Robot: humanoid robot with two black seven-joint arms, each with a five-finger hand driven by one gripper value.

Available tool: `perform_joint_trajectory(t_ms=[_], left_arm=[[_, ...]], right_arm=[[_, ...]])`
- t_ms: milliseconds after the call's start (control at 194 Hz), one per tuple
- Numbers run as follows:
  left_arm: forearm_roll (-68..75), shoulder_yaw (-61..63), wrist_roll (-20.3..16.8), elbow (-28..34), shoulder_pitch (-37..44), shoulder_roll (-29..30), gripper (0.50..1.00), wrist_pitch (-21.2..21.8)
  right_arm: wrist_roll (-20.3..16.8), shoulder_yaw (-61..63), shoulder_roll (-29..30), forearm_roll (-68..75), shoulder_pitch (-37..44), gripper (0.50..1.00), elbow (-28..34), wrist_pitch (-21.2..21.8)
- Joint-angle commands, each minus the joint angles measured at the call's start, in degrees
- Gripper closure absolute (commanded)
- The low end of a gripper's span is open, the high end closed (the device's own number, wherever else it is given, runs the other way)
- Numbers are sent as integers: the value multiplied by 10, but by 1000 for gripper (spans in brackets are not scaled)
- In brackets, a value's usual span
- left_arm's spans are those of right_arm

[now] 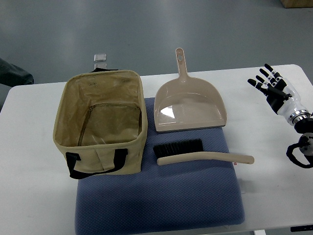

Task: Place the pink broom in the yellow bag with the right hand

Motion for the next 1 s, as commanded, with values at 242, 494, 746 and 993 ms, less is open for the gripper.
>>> perform_joint_trajectory(t_ms=[242,494,746,993], left_arm=[[0,0,0,-1,0,0,500,0],[0,0,0,-1,0,0,500,0],[0,0,0,-1,0,0,500,0],[0,0,0,-1,0,0,500,0]], right_arm=[[11,-25,-26,-13,20,521,7,45],[113,-151,-133,-127,79,521,22,56],[182,-205,-201,-311,81,521,108,87],[185,-272,-260,-466,88,521,203,92]])
